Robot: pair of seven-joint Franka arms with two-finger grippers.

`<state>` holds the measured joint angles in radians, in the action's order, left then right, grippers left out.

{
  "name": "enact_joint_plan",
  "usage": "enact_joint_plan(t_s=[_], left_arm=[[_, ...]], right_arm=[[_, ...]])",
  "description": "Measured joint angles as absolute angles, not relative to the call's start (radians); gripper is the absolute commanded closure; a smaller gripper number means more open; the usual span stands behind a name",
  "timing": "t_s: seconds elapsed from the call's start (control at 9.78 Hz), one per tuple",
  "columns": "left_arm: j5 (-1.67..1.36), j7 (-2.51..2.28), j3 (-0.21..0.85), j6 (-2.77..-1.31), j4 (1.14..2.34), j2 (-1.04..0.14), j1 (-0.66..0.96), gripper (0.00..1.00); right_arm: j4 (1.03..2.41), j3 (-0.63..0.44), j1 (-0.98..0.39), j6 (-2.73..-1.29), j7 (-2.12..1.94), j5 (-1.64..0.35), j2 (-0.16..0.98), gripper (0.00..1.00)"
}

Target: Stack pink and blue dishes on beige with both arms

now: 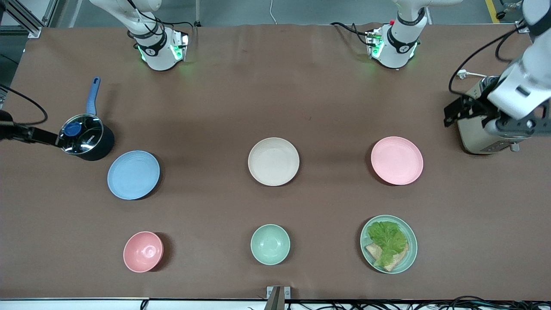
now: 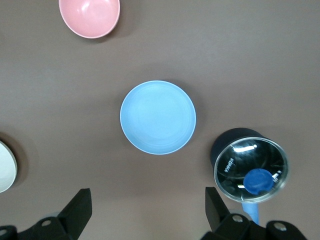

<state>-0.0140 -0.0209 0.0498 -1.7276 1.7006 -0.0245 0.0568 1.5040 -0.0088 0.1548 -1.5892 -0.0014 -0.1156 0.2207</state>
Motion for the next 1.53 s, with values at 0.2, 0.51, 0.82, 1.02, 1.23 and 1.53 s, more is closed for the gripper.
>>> enact_joint_plan(t_s=[0.2, 0.51, 0.82, 1.02, 1.23, 1.53], left_arm=[[-0.017, 0.093, 0.024, -1.909, 1.857, -0.078, 0.053, 0.00], [-0.019, 0.246, 0.019, -2.148, 1.985, -0.221, 0.045, 0.06], [-0.024, 0.402, 0.004, -2.225, 2.002, -0.365, -0.004, 0.17], [-0.059, 0.484, -0.018, -2.242, 2.001, -0.426, -0.026, 0.22], [-0.136, 0.540, -0.026, -2.253, 2.002, -0.464, -0.033, 0.45], [-0.231, 0.594, -0.026, -2.255, 2.002, -0.493, -0.051, 0.89]], right_arm=[[1.661, -0.011, 0.212, -1.765, -0.126, -0.162, 0.263, 0.00], [1.764, -0.013, 0.279, -1.912, -0.269, -0.222, 0.370, 0.00], [1.827, -0.011, 0.304, -2.114, -0.406, -0.265, 0.503, 0.02], [1.870, -0.005, 0.302, -2.193, -0.528, -0.317, 0.543, 0.16], [1.922, -0.004, 0.302, -2.249, -0.592, -0.370, 0.548, 0.47], [1.955, -0.005, 0.303, -2.278, -0.632, -0.406, 0.548, 0.98]])
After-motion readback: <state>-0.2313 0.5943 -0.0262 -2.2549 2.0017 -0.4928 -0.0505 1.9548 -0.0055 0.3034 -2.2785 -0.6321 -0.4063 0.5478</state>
